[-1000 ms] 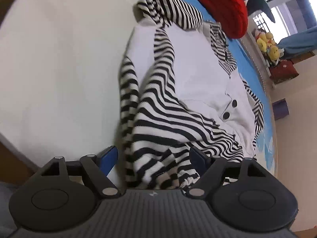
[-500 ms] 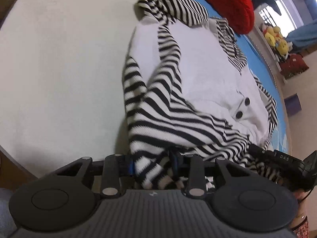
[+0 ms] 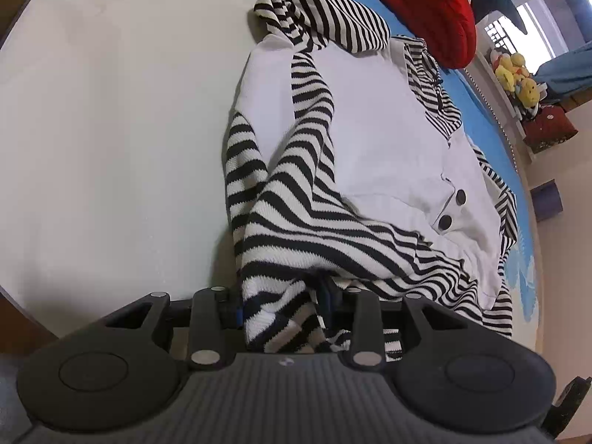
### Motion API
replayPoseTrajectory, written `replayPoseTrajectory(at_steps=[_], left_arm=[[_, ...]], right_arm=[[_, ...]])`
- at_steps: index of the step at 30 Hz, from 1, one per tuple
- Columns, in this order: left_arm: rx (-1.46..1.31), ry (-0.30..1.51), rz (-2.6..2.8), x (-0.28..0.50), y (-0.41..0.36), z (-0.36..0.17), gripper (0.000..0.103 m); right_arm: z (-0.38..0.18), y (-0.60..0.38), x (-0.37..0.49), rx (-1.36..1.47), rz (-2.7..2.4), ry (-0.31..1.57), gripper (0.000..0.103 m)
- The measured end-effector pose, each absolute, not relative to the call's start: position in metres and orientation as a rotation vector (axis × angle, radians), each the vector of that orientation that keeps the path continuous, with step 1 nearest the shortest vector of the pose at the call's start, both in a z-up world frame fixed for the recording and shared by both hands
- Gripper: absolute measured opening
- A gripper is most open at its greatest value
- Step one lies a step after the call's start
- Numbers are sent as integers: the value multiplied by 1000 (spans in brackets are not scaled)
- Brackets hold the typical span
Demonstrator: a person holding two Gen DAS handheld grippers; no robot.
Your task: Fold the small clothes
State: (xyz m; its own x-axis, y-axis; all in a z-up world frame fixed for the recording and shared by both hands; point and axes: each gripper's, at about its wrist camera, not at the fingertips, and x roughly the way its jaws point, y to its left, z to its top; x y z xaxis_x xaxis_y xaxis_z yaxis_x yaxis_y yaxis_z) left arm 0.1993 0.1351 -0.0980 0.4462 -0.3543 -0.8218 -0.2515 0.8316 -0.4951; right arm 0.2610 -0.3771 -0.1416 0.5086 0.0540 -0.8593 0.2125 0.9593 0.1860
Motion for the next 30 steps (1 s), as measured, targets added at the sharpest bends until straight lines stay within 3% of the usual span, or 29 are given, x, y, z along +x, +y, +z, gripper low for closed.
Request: replayPoseTrajectory(at_steps=[2, 4, 5, 12, 13, 14, 15, 17, 19, 22, 25, 28, 30], left_arm=[[-610, 1128, -67, 198, 135, -99, 38], [-611, 1127, -67, 198, 135, -99, 38], [-616, 1126, -61, 198, 136, -100, 38], [-601, 1125, -54, 203, 134, -100, 39], [-600, 1126, -55, 204, 134, -100, 39], [-598, 1126, -56, 205, 134, -100, 39], [-596, 1126, -57, 205, 133, -100, 39], [-583, 1125, -54, 206, 131, -100, 39], [-562, 1129, -44, 207, 130, -100, 37], [-529, 1135, -34, 207, 130, -101, 25], [-523, 1141, -58, 207, 130, -101, 27], [-535, 1149, -92, 204, 130, -100, 29], [-599, 1156, -142, 199, 133, -100, 39]], right_arm=[[-142, -363, 261, 342, -5, 1004, 22], [-133, -343, 259, 389, -42, 866, 37], [-133, -338, 259, 412, -58, 831, 51], [-160, -312, 263, 382, -14, 845, 49], [-157, -312, 262, 378, -1, 844, 48], [-156, -314, 260, 374, 19, 843, 36], [-156, -313, 259, 354, 30, 845, 14], [-155, -311, 259, 279, 21, 825, 7], [-140, -325, 248, 279, -13, 797, 5], [-109, -363, 217, 355, -106, 735, 5], [-104, -403, 185, 398, -255, 720, 5], [-140, -425, 184, 495, -248, 888, 5], [-150, -421, 188, 522, -209, 914, 9]])
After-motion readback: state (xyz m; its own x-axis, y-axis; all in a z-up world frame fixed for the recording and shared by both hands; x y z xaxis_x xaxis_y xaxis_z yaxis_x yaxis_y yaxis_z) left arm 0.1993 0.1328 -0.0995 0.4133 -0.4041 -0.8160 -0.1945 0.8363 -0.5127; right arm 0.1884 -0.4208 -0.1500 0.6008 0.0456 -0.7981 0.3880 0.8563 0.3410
